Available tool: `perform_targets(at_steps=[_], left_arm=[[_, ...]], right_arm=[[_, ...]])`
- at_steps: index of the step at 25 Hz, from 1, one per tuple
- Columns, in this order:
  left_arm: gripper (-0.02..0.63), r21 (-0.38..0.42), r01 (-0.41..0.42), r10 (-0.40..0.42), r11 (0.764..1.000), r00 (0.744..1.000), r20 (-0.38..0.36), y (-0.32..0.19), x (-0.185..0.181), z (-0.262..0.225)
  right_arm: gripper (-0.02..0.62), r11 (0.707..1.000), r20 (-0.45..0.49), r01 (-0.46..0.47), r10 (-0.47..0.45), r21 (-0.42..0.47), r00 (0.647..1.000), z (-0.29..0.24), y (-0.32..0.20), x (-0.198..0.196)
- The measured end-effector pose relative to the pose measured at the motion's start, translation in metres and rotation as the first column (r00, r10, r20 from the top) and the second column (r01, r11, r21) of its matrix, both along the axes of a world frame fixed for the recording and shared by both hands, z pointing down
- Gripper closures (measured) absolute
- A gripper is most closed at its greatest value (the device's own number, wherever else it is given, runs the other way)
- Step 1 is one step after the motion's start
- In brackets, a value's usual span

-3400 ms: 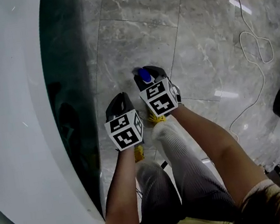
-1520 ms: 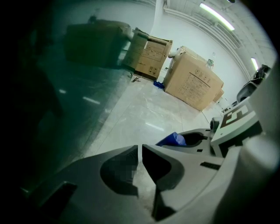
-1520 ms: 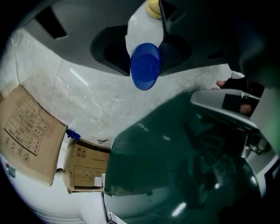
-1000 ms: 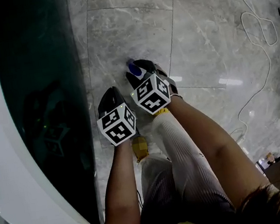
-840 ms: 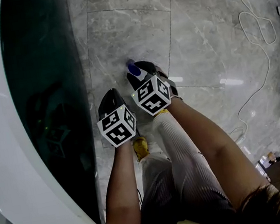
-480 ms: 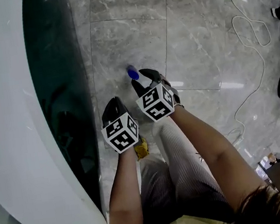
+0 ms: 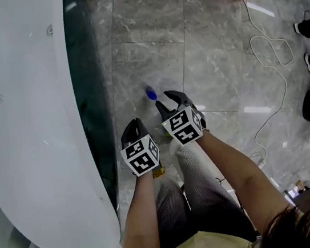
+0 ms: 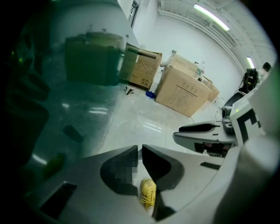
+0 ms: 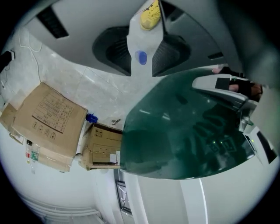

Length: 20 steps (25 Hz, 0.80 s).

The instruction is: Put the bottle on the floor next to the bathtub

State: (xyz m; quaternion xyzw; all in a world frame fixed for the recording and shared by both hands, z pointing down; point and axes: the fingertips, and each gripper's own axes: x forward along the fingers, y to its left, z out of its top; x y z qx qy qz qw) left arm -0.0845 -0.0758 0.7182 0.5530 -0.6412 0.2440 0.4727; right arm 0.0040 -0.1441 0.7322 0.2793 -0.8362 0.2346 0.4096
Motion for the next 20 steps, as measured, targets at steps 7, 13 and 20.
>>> perform_targets(at_steps=[7,13,20], left_arm=[[0.526,-0.003,-0.027,0.027,1.000,0.999,-0.029,0.003,0.011,-0.047],[0.526,-0.006,-0.055,0.055,0.998,0.998,-0.043,0.005,0.018,-0.080],[0.526,-0.001,-0.077,0.077,0.997,0.996,-0.044,-0.001,0.023,-0.123]], right_arm=[[0.445,0.999,0.008,-0.049,0.049,-0.014,0.999,-0.051,0.005,0.010],[0.449,0.996,0.003,-0.078,0.078,-0.054,0.997,-0.083,0.012,0.015],[0.474,0.990,0.005,-0.106,0.107,-0.097,0.994,-0.123,0.017,0.016]])
